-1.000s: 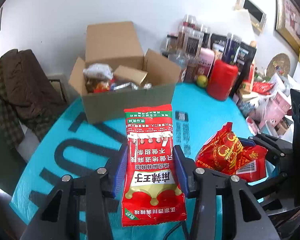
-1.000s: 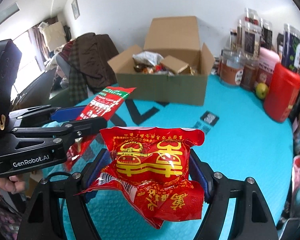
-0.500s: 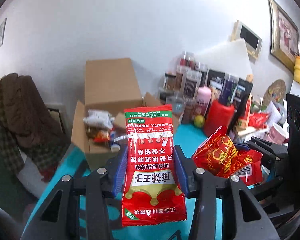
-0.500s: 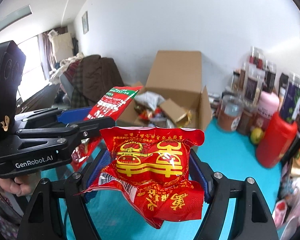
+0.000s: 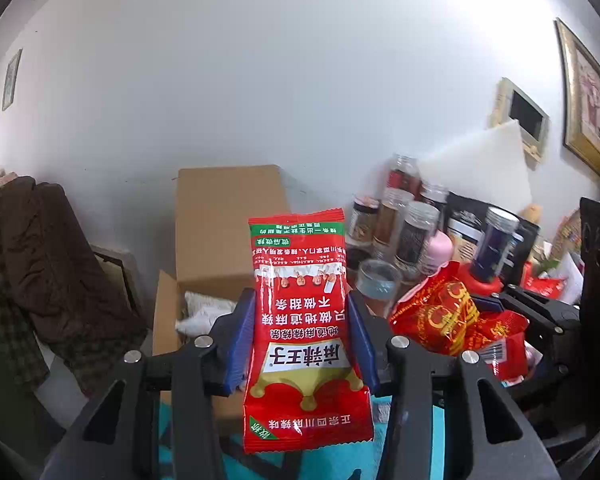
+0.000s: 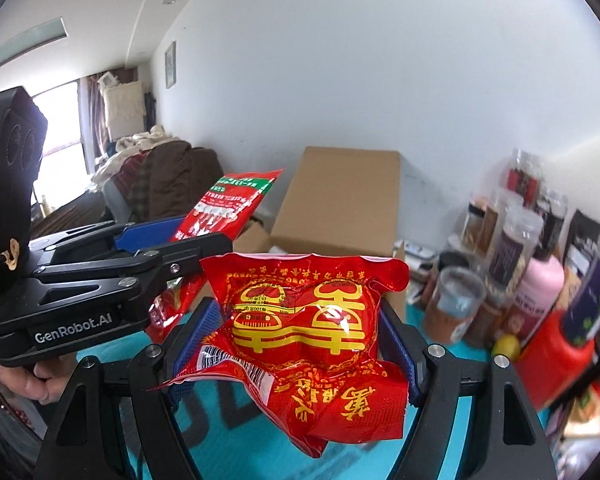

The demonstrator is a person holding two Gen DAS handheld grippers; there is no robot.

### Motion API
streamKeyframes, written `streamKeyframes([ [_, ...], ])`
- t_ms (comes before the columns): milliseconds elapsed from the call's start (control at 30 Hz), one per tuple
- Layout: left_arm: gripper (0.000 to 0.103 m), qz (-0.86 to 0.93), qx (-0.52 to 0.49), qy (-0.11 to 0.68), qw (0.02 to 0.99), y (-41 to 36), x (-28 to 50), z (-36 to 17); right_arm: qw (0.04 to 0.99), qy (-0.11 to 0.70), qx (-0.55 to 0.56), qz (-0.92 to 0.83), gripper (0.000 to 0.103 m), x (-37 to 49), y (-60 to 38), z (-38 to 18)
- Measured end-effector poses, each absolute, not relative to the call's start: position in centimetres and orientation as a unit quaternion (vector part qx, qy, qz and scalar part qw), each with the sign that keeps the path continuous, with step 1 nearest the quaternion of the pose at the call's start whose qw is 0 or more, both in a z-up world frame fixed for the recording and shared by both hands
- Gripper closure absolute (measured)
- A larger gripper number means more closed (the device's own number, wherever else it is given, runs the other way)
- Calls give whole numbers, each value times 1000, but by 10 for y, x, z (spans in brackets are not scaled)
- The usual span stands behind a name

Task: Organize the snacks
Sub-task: 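Carry the spicy-strip packet with the left tool while the right tool carries the candy bag to the box, then lower the spicy-strip packet into the box and open the left tool while the right tool releases the candy bag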

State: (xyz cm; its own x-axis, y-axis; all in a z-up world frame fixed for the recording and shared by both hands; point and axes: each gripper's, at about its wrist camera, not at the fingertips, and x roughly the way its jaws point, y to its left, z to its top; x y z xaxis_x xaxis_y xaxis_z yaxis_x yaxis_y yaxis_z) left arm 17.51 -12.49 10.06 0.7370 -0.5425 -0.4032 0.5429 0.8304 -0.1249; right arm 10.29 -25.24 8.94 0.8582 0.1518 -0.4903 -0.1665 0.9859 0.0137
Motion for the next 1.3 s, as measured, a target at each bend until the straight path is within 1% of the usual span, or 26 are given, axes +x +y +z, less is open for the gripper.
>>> streamKeyframes([
  [333, 59, -272, -19, 207, 940, -134, 234, 107, 969, 232, -7, 85, 26, 163, -261, 98],
  [533, 59, -248, -20, 209, 946, -138, 266, 104, 967, 240, -10, 81, 26, 199, -263, 98],
  [767, 59, -234, -18, 223, 946, -141, 298, 91, 965, 248, 5, 86, 25, 231, -266, 85],
  [1033, 59, -220, -2, 278, 935, -154, 330, 53, 960, 268, -13, 81, 25, 249, -262, 59],
  [1300, 59, -214, 16, 323, 922, -167, 345, 23, 943, 325, 5, 76, 25, 273, -274, 30],
])
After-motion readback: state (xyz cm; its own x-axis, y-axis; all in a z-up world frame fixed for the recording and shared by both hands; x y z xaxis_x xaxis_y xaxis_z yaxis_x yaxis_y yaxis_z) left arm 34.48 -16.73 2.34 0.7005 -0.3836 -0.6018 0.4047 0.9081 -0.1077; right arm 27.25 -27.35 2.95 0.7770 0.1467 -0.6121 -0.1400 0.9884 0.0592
